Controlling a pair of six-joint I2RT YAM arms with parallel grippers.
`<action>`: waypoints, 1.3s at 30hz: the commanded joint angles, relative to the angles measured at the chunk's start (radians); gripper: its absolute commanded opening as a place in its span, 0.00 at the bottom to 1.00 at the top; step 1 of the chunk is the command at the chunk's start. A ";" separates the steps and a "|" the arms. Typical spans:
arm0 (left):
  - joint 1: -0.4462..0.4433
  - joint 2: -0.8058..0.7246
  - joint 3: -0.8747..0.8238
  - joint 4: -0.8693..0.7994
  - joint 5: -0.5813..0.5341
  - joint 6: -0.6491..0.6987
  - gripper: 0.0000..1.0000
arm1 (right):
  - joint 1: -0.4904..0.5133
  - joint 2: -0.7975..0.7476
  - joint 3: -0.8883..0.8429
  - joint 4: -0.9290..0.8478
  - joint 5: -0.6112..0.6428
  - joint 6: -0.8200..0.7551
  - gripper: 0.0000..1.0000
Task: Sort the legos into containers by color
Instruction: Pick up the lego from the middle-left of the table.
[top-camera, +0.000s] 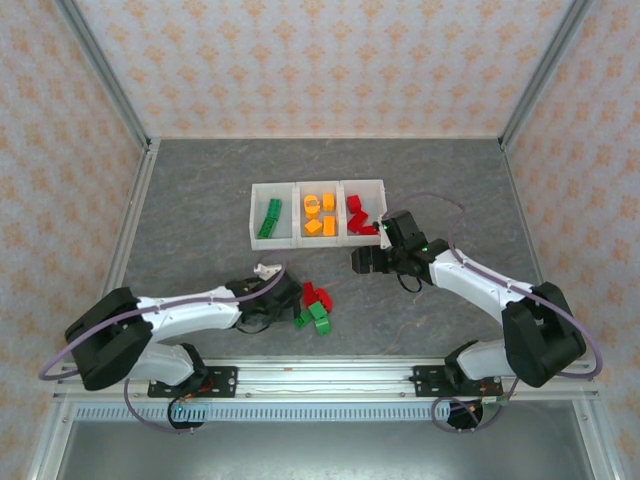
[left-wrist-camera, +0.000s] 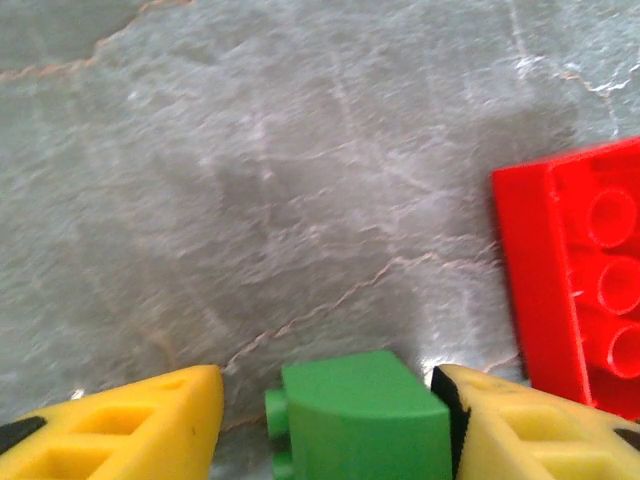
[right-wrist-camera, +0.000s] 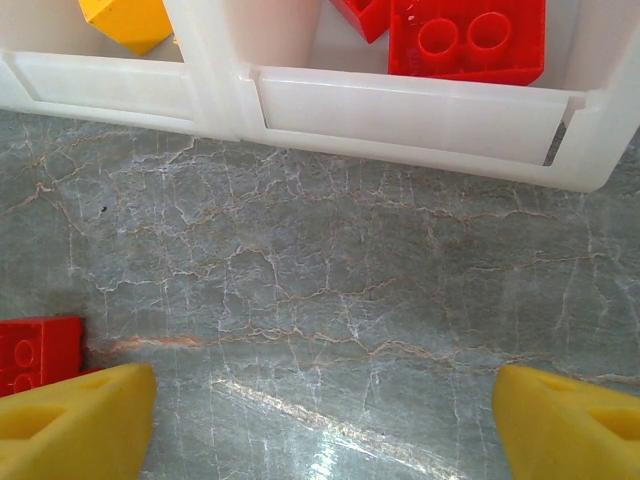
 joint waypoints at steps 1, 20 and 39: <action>-0.002 -0.075 -0.047 -0.026 -0.009 -0.040 0.59 | -0.007 0.007 0.024 0.007 0.005 0.001 0.87; 0.001 0.025 -0.077 0.039 0.020 -0.026 0.51 | -0.007 -0.009 0.023 -0.006 0.003 0.003 0.87; 0.008 -0.113 0.030 -0.120 -0.158 -0.017 0.30 | -0.009 -0.065 0.015 -0.010 0.080 0.013 0.87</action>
